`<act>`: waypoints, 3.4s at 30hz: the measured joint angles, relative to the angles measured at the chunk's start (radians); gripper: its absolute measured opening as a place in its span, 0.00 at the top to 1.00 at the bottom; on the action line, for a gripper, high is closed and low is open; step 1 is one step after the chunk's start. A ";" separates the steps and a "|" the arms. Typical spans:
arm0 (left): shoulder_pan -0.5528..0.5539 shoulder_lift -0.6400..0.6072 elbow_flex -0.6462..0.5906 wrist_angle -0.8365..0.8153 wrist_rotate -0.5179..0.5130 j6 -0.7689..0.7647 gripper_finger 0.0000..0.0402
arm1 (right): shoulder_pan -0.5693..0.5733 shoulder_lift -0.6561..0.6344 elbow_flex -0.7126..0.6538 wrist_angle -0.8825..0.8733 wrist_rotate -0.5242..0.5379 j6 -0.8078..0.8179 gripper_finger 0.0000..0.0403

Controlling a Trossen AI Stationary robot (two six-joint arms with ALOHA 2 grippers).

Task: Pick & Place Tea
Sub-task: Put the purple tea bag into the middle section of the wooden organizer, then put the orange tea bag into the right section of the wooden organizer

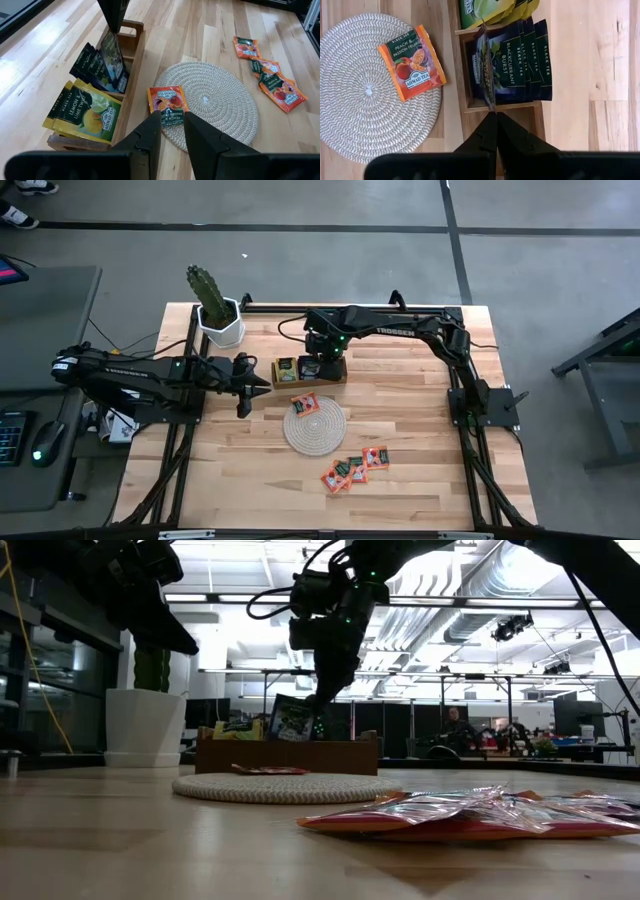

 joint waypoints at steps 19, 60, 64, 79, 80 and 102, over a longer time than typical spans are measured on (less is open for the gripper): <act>0.000 0.000 0.000 0.000 0.011 0.000 0.79 | -0.001 -0.001 0.003 0.005 0.012 0.045 0.61; 0.000 0.331 -0.073 0.214 0.072 -0.088 0.79 | 0.251 -0.047 -0.401 0.559 0.013 0.381 1.00; 0.000 0.335 -0.115 0.295 0.071 -0.133 0.79 | 0.250 -0.047 -0.428 0.578 0.042 0.386 1.00; 0.000 0.350 -0.140 0.337 0.037 -0.197 0.79 | 0.234 -0.050 -0.540 0.718 0.015 0.459 1.00; 0.000 0.366 -0.140 0.338 0.029 -0.221 0.79 | 0.234 -0.051 -0.547 0.722 0.013 0.465 1.00; 0.000 0.555 -0.137 0.580 0.089 -0.370 0.79 | 0.231 -0.049 -0.574 0.748 0.004 0.482 1.00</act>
